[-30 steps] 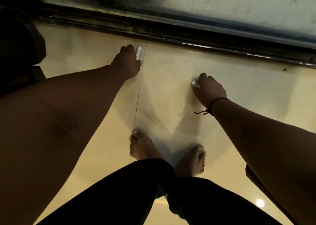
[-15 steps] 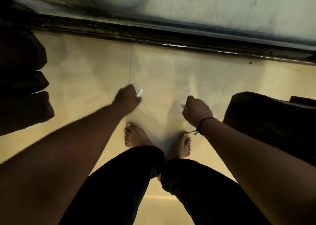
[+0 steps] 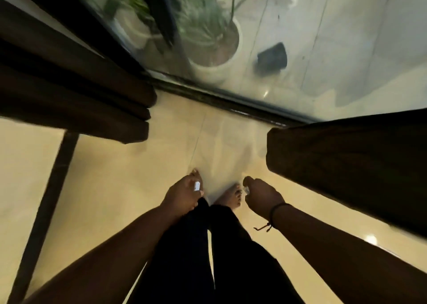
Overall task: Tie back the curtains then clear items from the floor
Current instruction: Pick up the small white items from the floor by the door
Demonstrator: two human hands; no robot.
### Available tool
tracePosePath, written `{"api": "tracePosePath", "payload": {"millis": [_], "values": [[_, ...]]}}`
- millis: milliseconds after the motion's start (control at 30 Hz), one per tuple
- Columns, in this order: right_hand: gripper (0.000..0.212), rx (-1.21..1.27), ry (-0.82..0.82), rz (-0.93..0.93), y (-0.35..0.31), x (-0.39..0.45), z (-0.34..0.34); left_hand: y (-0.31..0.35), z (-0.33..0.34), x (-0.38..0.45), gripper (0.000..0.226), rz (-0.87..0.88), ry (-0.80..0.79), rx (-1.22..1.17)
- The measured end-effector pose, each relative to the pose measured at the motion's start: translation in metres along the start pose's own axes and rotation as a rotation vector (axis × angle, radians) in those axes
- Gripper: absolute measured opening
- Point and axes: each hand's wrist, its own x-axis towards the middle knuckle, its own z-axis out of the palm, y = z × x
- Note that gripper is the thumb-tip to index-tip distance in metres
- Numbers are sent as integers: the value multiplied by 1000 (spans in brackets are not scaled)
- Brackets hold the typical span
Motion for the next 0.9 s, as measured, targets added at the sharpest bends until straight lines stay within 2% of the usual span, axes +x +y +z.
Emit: {"api": "tracePosePath", "payload": {"millis": [100, 200, 433, 567, 767, 900], "values": [[30, -1, 32, -70, -10, -50, -30, 23, -5, -70, 23, 56, 66, -99], [31, 31, 146, -107, -7, -95, -56, 50, 2, -126, 24, 144, 72, -234], [30, 25, 339, -210, 63, -214, -66, 73, 79, -235, 25, 349, 90, -297], [33, -28, 443, -174, 125, -326, -62, 75, 158, -311, 28, 396, 39, -379], [35, -51, 467, -94, 229, -437, -42, 102, 282, -388, 25, 455, -58, -280], [34, 13, 566, -48, 329, -508, -26, 130, 409, -430, 25, 490, -114, -158]]}}
